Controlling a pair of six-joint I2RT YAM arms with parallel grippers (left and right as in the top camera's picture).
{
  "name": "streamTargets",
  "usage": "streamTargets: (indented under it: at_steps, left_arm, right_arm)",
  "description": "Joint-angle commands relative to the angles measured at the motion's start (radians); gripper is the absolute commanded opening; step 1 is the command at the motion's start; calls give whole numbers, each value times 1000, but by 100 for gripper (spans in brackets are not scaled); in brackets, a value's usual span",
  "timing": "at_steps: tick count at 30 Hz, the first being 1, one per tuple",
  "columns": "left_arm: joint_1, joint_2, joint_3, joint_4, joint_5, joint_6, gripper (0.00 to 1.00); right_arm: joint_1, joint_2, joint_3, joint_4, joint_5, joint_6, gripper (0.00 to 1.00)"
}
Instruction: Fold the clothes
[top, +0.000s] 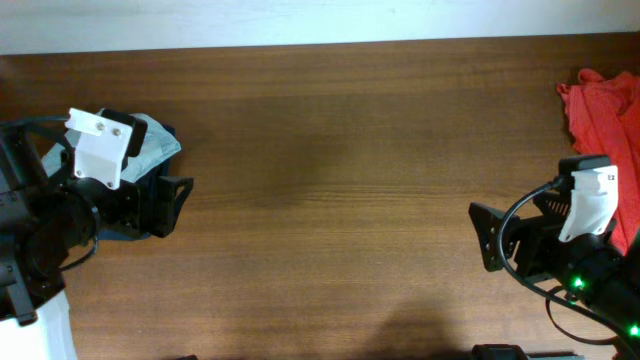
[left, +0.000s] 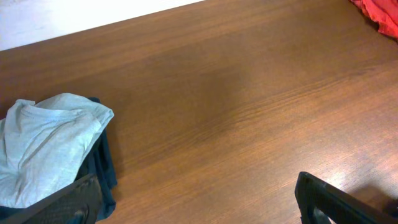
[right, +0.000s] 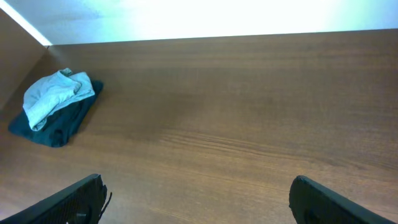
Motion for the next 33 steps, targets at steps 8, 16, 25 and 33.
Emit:
streamTargets:
  at_steps: [8, 16, 25, 33]
  left_arm:
    - [-5, 2, 16, -2, 11, 16, 99]
    - [-5, 2, 16, -3, 11, 16, 99]
    - [-5, 2, 16, -3, 11, 16, 99]
    - [-5, 1, 16, -3, 11, 16, 99]
  right_arm:
    - [8, -343, -595, 399, 274, -16, 99]
    - [9, -677, -1132, 599, 266, -1, 99]
    - [10, -862, -1409, 707, 195, -1, 99]
    - [10, -858, -1407, 721, 187, -2, 99]
